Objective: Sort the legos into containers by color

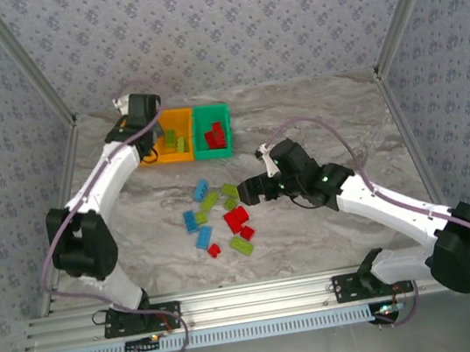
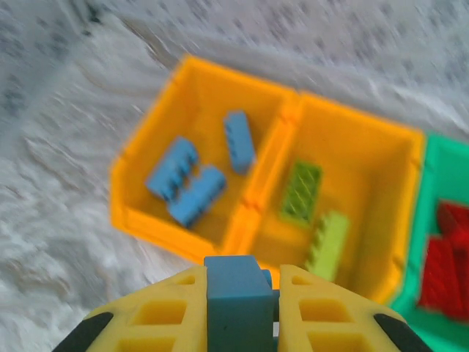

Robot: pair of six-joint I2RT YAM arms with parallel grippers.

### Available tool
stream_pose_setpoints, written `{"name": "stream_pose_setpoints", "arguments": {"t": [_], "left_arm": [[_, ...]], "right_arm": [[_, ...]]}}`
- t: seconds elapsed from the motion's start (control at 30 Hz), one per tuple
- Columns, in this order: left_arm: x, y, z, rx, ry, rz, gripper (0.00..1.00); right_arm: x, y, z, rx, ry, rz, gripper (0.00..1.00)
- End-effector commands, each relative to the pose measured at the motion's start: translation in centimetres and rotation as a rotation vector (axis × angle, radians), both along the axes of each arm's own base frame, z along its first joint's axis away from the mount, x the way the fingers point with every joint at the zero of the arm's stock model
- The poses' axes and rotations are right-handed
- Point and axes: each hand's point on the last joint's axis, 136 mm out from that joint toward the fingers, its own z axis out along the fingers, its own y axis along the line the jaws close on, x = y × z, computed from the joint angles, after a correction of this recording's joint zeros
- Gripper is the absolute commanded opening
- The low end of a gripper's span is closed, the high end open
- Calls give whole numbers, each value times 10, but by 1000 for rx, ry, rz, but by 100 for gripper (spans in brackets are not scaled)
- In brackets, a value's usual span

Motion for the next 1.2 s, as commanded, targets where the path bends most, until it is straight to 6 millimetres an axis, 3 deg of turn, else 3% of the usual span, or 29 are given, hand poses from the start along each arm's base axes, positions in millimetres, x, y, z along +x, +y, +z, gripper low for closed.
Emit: {"name": "stream_pose_setpoints", "arguments": {"t": [0.0, 0.13, 0.23, 0.27, 0.43, 0.57, 0.73, 0.9, 1.03, 1.1, 1.17], "left_arm": [[37, 25, -19, 41, 43, 36, 21], [76, 35, -30, 22, 64, 38, 24], [94, 37, -47, -20, 96, 12, 33], [101, 37, -43, -34, 86, 6, 37], [103, 44, -49, -75, 119, 9, 43], [88, 40, -27, -121, 87, -6, 40], [27, 8, 24, -307, -21, -83, 39], [-67, -46, 67, -259, -112, -296, 39], [-145, -79, 72, -122, -73, -495, 39], [-181, -89, 66, -64, -46, -604, 39], [-213, -95, 53, -10, 13, -728, 40]], "right_arm": [[-7, -5, -9, -39, 34, -14, 96], [-10, -8, -8, -44, 34, -19, 97], [-12, -10, -8, -45, 37, -27, 97], [-12, -10, -8, -44, 36, -30, 97], [-12, -11, -8, -38, 38, -41, 97], [-11, -11, -9, -38, 36, -46, 97], [-3, -9, -17, -81, 27, -83, 97], [0, 19, -32, -163, 21, -13, 97], [19, 27, -56, -257, 16, -21, 98], [36, 25, -68, -324, 39, -77, 98], [48, 36, -74, -352, 59, -75, 98]]}}
